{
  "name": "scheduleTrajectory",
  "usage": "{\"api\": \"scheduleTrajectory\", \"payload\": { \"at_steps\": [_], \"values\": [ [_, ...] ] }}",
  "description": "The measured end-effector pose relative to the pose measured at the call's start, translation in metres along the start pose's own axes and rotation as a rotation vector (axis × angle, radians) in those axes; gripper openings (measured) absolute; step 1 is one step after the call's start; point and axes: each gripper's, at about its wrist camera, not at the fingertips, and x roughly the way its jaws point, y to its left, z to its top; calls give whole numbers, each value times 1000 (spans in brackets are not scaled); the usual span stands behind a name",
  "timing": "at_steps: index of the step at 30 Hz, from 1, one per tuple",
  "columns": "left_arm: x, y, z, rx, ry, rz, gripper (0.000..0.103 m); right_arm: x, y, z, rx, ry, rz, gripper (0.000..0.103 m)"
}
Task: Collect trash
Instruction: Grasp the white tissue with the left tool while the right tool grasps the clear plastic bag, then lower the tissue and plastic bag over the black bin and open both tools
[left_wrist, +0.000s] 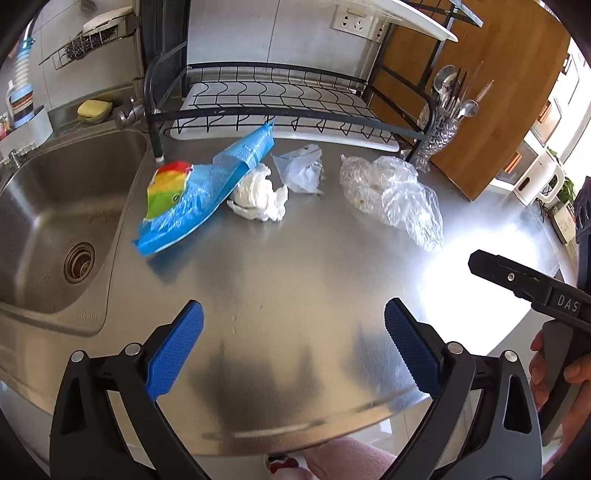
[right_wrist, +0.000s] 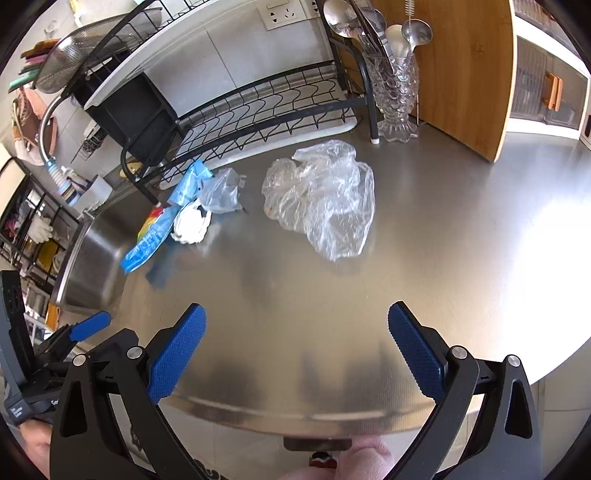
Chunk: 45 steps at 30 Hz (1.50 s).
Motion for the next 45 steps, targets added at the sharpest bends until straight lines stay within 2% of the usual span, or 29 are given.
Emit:
{"api": "scheduleTrajectory", "payload": {
  "at_steps": [3, 8, 13, 16, 19, 22, 24, 26, 27, 28, 30, 31, 34, 45],
  "values": [
    [17, -2, 22, -6, -3, 9, 80, 13, -5, 21, -11, 3, 11, 98],
    [44, -1, 51, -22, -1, 13, 63, 35, -6, 48, -47, 16, 30, 88],
    [71, 7, 67, -48, 25, 29, 51, 54, -7, 69, -80, 17, 42, 76],
    [84, 12, 72, -60, 46, 54, 49, 67, -8, 78, -96, 20, 42, 67],
    [94, 16, 73, -72, 62, 71, 48, 77, -10, 83, -105, 26, 40, 66],
    [102, 20, 71, -80, 82, 78, 41, 86, -11, 85, -114, 36, 40, 65],
    [108, 22, 69, -83, 100, 80, 28, 94, -12, 84, -118, 54, 39, 62],
    [112, 22, 66, -81, 108, 77, 20, 103, -13, 83, -119, 79, 33, 57],
    [111, 22, 65, -73, 103, 86, 16, 106, -14, 81, -118, 91, 30, 52],
    [111, 22, 64, -70, 102, 88, 14, 109, -15, 79, -114, 103, 29, 42],
    [111, 23, 63, -69, 104, 85, 5, 112, -18, 76, -99, 118, 32, 25],
    [110, 22, 63, -64, 105, 88, 3, 112, -20, 74, -97, 120, 29, 18],
    [107, 19, 61, -54, 101, 82, 2, 111, -21, 69, -100, 132, 33, 9],
    [58, 0, 41, -4, 40, 51, 2, 75, -10, 45, -80, 93, 59, 8]
  ]
}}
